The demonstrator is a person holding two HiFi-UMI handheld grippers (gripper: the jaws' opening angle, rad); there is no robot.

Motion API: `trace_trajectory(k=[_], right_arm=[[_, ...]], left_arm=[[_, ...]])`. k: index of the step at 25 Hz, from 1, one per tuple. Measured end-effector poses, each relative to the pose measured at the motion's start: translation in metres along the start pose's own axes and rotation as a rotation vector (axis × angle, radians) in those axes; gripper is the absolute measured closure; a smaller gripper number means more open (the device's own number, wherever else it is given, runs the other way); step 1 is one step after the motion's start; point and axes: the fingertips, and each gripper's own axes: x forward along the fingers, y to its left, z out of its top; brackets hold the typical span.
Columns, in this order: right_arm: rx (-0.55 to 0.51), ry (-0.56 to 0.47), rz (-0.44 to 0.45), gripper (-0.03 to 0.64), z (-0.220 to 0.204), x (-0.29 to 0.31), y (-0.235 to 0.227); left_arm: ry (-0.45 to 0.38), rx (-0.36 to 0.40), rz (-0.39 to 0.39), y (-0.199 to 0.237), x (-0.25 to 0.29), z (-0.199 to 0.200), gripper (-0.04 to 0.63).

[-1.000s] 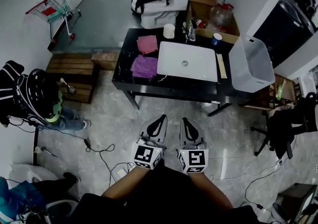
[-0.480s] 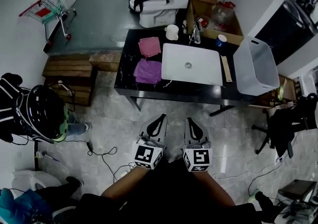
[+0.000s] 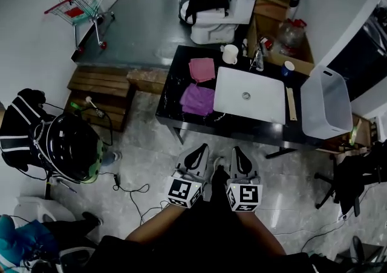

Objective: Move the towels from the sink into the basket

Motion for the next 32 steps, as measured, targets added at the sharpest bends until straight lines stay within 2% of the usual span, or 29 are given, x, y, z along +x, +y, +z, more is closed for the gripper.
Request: trace_trajectory(k=[7, 14, 21, 29, 30, 32], right_arm=[[0.003, 0.011, 0.109, 0.597, 0.008, 0.057, 0.000], [-0.018, 0.027, 0.234, 0.597, 0.010, 0.120, -0.010], [-0.050, 0.117, 0.343, 0.595, -0.018, 0.180, 0.001], [-0.098, 0.186, 0.429, 0.594, -0.054, 0.243, 0.000], [-0.105, 0.197, 0.439, 0.579, -0.059, 0.251, 0.000], [-0.106, 0.224, 0.461, 0.487, -0.068, 0.266, 0.001]], left_arm=[[-0.004, 0.009, 0.076, 0.033, 0.033, 0.004, 0.583], [0.008, -0.015, 0.169, 0.064, 0.076, -0.005, 0.583], [0.028, -0.028, 0.200, 0.091, 0.112, -0.020, 0.583], [0.062, 0.008, 0.312, 0.125, 0.140, -0.036, 0.583], [0.070, 0.005, 0.329, 0.130, 0.142, -0.038, 0.583], [0.081, 0.000, 0.355, 0.139, 0.147, -0.041, 0.583]])
